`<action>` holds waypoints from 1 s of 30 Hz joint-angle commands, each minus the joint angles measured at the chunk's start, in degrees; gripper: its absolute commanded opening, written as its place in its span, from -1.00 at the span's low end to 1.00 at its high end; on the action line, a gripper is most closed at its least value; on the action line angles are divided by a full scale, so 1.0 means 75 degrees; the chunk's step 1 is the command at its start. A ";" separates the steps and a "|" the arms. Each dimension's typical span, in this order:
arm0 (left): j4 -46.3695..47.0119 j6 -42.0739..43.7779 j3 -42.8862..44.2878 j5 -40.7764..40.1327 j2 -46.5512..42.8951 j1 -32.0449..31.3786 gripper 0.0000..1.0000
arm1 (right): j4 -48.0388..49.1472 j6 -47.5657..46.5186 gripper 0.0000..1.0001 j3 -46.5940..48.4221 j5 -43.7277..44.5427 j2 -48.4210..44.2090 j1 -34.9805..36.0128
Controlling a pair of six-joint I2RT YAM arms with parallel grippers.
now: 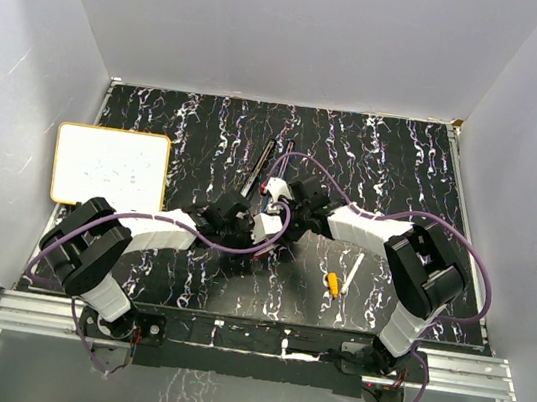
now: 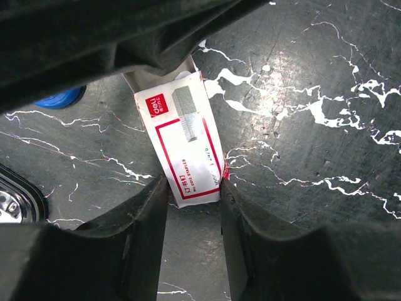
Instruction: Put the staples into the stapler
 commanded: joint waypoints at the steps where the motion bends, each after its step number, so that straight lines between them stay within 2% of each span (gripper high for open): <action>1: -0.0162 0.0102 0.0029 0.0008 0.0046 -0.0020 -0.30 | 0.0091 -0.0114 -0.22 0.0259 -0.0126 -0.0265 0.0073; 7: -0.0172 0.0101 0.0041 0.0001 0.0021 -0.0018 -0.29 | 0.0164 -0.0082 -0.27 0.0232 0.0338 -0.0122 0.0090; 13: -0.0180 0.0134 0.0044 -0.0040 -0.0010 -0.0024 -0.29 | 0.0129 -0.0043 -0.57 0.0326 0.0403 -0.0232 0.0098; 18: -0.0181 0.0177 0.0015 -0.0073 -0.0043 -0.0018 -0.29 | -0.0006 -0.0156 -0.69 0.0467 -0.0014 -0.0439 0.0088; 27: -0.0185 0.0249 0.0003 -0.0095 -0.0088 -0.0023 -0.29 | -0.0480 -0.0794 -0.71 0.0735 -0.0341 -0.0549 0.0097; 30: -0.0189 0.0261 0.0007 -0.0075 -0.0093 -0.0021 -0.29 | -0.0571 -0.0855 -0.56 0.0749 -0.0359 -0.0467 0.0087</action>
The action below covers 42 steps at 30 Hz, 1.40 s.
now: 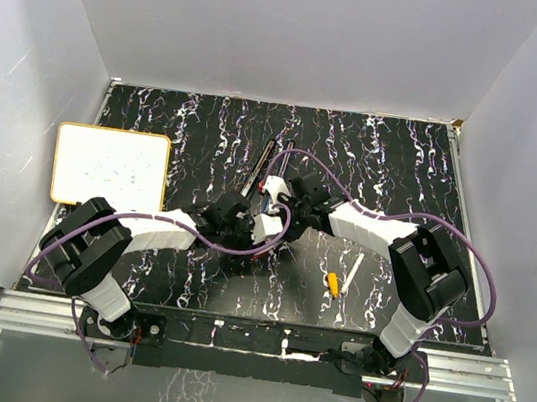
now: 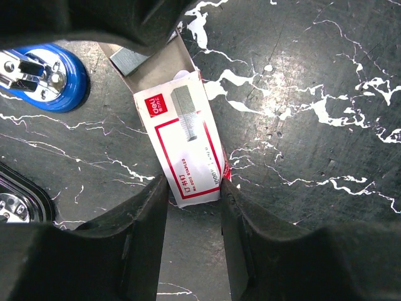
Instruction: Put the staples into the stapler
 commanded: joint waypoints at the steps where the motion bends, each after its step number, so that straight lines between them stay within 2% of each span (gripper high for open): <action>1: -0.0224 0.0091 0.0006 -0.0018 -0.0091 -0.0021 -0.29 | 0.0018 -0.0332 -0.49 0.0421 -0.0278 -0.0272 0.0049; 5: -0.0232 0.0102 0.0018 0.0007 -0.0090 -0.0015 -0.29 | 0.0027 -0.0413 -0.25 0.0447 -0.0243 -0.0136 0.0052; 8: -0.0233 0.0117 0.0011 0.0007 -0.0084 -0.0021 -0.28 | 0.0088 -0.0370 -0.19 0.0462 -0.0217 -0.0043 0.0059; 16: -0.0271 0.0082 0.0052 0.0030 -0.0101 -0.0021 -0.29 | 0.0346 -0.0193 -0.20 0.0333 0.0108 0.0157 0.0191; 25: -0.0266 0.0193 -0.0016 0.0072 -0.0177 -0.0004 -0.29 | 0.0700 -0.0094 -0.32 0.0104 0.0583 0.0179 0.0261; 39: -0.0290 0.0298 -0.0069 0.0153 -0.0308 0.0119 -0.29 | 0.1039 -0.0249 -0.33 -0.0530 0.0796 0.0108 0.0274; 42: -0.0321 0.0446 -0.0088 0.0170 -0.0341 0.0136 -0.29 | 0.1137 -0.0254 -0.41 -0.0496 0.0945 0.0138 0.0273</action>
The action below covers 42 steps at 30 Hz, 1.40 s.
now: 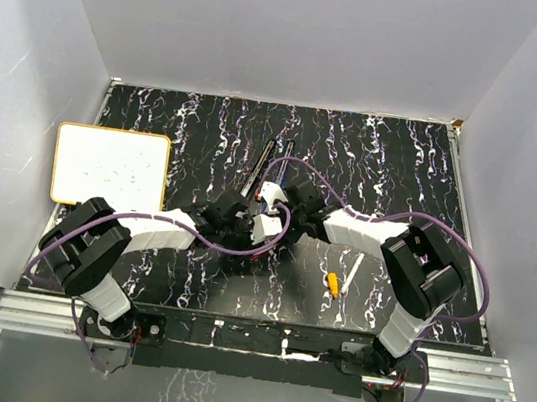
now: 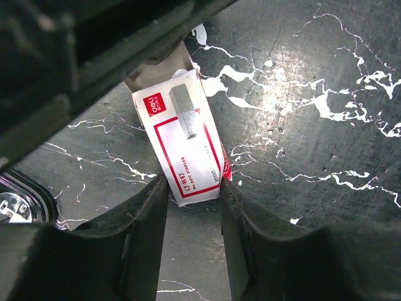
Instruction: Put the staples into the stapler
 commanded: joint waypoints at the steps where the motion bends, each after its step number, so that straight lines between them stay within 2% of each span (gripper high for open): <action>1: -0.0278 0.0334 -0.0111 0.0152 -0.0340 0.0071 -0.29 | 0.0394 -0.0048 -0.45 -0.0026 0.0280 -0.0052 0.0043; 4: -0.0360 0.0605 -0.0171 0.0294 -0.0417 0.0133 -0.28 | 0.0278 -0.0197 -0.57 0.0127 0.0228 -0.0057 0.0044; 11: -0.0630 0.1302 -0.0265 0.0504 -0.0695 0.0306 -0.29 | -0.0123 -0.0840 -0.72 0.0322 -0.0305 -0.0317 -0.0012; 15: -0.0757 0.1625 -0.0308 0.0549 -0.0823 0.0404 -0.27 | -0.0272 -0.0968 -0.74 0.0428 -0.0618 -0.0496 -0.0098; 28: -0.0818 0.1500 -0.0314 0.0669 -0.1140 0.0597 -0.05 | -0.0421 -0.0732 -0.78 0.0615 -0.1105 -0.0751 -0.0241; 35: -0.0894 0.0663 -0.0122 0.1105 -0.1218 0.0717 0.17 | -0.0266 0.0408 -0.80 0.0760 -0.0613 -0.0521 -0.0264; 40: -0.0965 0.0300 0.0014 0.1230 -0.1012 0.0718 0.46 | -0.0234 0.1063 -0.80 0.0838 -0.0471 -0.0297 -0.0267; 42: -0.0846 0.0066 0.0084 0.1078 -0.0906 0.0718 0.52 | -0.0222 0.1271 -0.80 0.0822 -0.0455 -0.0244 -0.0270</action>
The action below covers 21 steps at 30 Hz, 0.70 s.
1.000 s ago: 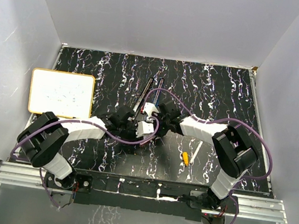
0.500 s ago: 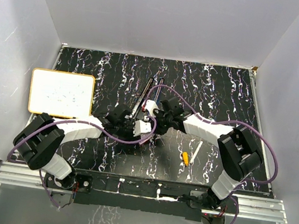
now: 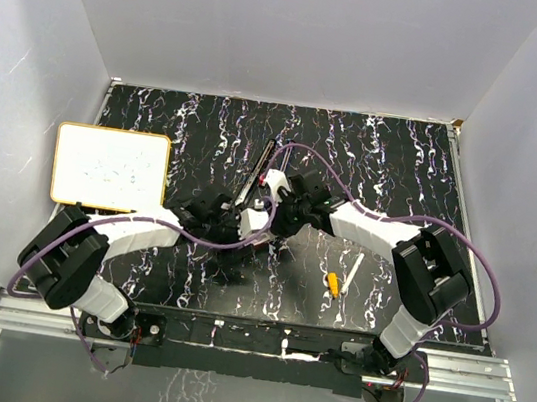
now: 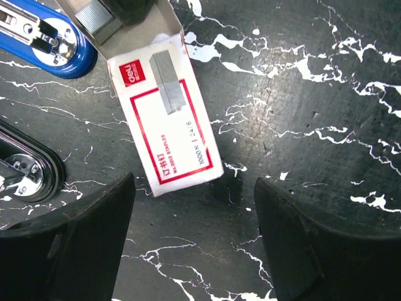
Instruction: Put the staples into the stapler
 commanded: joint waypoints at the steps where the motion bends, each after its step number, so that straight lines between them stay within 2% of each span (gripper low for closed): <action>1: 0.0047 -0.0594 0.0370 0.0104 0.0084 0.0036 0.54 | 0.0281 0.0797 -0.80 0.0307 0.0164 0.0144 -0.0048; 7: 0.0386 -0.1204 0.0624 -0.0899 0.0547 0.0024 0.64 | 0.0403 0.1256 -0.80 0.0182 0.0153 0.0252 -0.0040; 15: 0.0696 -0.1318 0.0706 -0.0668 0.0952 -0.0139 0.73 | 0.0532 0.1491 -0.81 0.0102 0.0041 0.0357 -0.0031; 21: 0.1294 -0.1426 0.0456 -0.1083 0.0915 -0.0131 0.77 | 0.0594 0.1471 -0.81 -0.0060 0.0039 0.0357 -0.0047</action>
